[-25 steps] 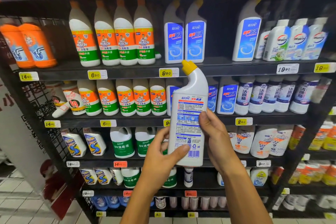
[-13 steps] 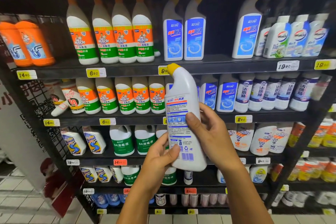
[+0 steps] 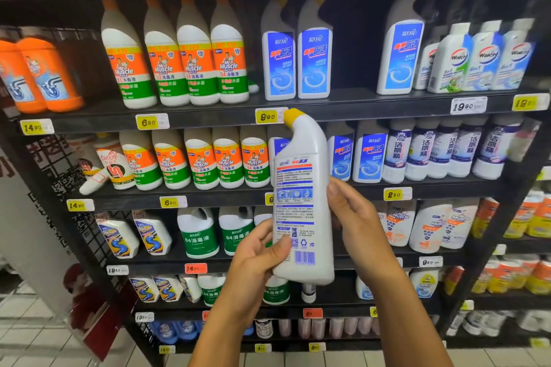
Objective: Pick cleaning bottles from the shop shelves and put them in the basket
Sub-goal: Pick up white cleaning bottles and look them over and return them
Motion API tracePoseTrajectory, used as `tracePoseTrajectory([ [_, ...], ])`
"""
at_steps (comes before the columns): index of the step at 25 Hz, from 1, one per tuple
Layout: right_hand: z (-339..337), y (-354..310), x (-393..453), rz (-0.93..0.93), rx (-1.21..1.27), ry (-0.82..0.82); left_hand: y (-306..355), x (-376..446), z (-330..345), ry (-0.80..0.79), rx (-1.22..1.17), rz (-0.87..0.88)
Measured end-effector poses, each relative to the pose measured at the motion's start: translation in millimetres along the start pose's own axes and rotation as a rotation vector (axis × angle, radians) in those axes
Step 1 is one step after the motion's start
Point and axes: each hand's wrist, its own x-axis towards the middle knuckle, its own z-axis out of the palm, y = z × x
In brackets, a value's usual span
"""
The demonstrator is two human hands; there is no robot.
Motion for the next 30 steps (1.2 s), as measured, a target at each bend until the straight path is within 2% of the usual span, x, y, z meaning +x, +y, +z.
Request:
tracePoseTrajectory([
  [5, 1.1, 12.8, 4.6, 0.111, 0.047, 0.075, 2.6, 1.6, 18.0, 0.193, 0.272, 0.09],
  [8, 3.8, 19.6, 7.1, 0.174, 0.263, 0.106, 2.2, 3.1, 24.0, 0.329, 0.525, 0.201],
  [12, 5.2, 22.6, 11.6, 0.212, 0.542, 0.111, 4.4, 3.9, 29.2, 0.377, 0.718, 0.367],
  [18, 3.3, 23.7, 13.1, 0.178, 0.475, 0.104, 3.8, 4.5, 25.7, 0.361, 0.664, 0.362],
  [23, 0.0, 14.2, 10.2, 0.007, 0.216, 0.104, -1.2, 9.4, 13.9, 0.245, 0.412, 0.171],
  [25, 0.4, 9.3, 9.0, -0.055, 0.145, 0.113, -7.7, 13.6, 12.0, 0.215, 0.355, 0.144],
  [28, 7.4, 5.5, 8.6, -0.119, -0.005, 0.158, -15.6, 19.8, 18.4, 0.167, 0.361, 0.159],
  [30, 14.1, 6.0, 8.8, -0.125, -0.086, 0.246, -22.1, 23.0, 25.3, 0.138, 0.372, 0.189],
])
